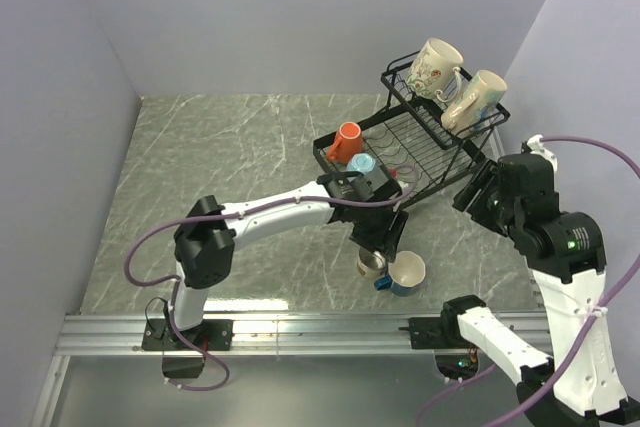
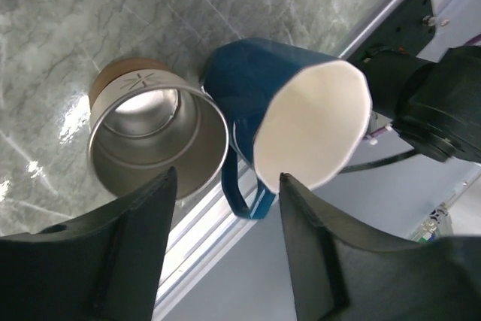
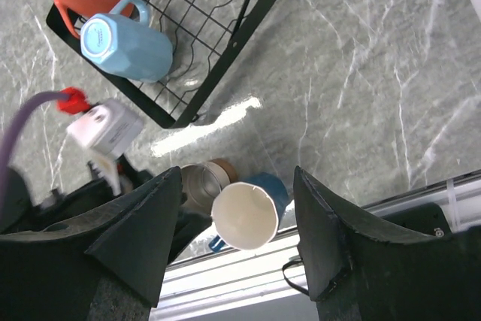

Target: Load the cups into the dish rack

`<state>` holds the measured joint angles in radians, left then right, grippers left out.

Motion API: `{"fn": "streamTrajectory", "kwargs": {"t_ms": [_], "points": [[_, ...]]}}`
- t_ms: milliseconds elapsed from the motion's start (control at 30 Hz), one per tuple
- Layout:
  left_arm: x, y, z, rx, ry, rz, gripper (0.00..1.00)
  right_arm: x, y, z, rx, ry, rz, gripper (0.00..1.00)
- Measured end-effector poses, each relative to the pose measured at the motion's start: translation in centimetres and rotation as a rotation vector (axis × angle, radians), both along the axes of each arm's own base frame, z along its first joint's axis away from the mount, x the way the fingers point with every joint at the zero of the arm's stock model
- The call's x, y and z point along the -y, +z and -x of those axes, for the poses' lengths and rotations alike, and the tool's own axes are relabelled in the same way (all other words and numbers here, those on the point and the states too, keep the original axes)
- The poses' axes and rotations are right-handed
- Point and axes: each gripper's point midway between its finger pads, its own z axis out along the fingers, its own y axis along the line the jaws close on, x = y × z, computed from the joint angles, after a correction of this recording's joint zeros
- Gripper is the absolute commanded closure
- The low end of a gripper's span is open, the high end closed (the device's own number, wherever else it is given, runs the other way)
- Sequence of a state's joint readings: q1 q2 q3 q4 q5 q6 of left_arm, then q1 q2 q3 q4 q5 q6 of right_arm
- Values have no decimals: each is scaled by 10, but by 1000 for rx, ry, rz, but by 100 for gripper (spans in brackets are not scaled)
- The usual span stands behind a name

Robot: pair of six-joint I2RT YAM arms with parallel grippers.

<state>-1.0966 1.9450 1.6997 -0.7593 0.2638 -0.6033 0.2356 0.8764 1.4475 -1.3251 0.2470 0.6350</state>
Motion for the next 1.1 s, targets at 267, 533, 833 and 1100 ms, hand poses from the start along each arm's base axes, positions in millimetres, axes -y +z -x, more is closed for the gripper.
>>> {"fn": "streamTrajectory", "kwargs": {"t_ms": [267, 533, 833, 1100], "points": [[16, -26, 10, -12, -30, -60, 60, 6, 1, 9, 10, -19, 11, 32], [20, -33, 14, 8, -31, -100, 97, 8, 5, 15, 37, -25, 4, 32], [19, -29, 13, 30, -26, -114, 100, 8, 5, 16, 36, -26, 1, 32], [15, -16, 8, -26, -15, -63, 100, 2, 5, 17, 31, -3, -21, 30]]}}
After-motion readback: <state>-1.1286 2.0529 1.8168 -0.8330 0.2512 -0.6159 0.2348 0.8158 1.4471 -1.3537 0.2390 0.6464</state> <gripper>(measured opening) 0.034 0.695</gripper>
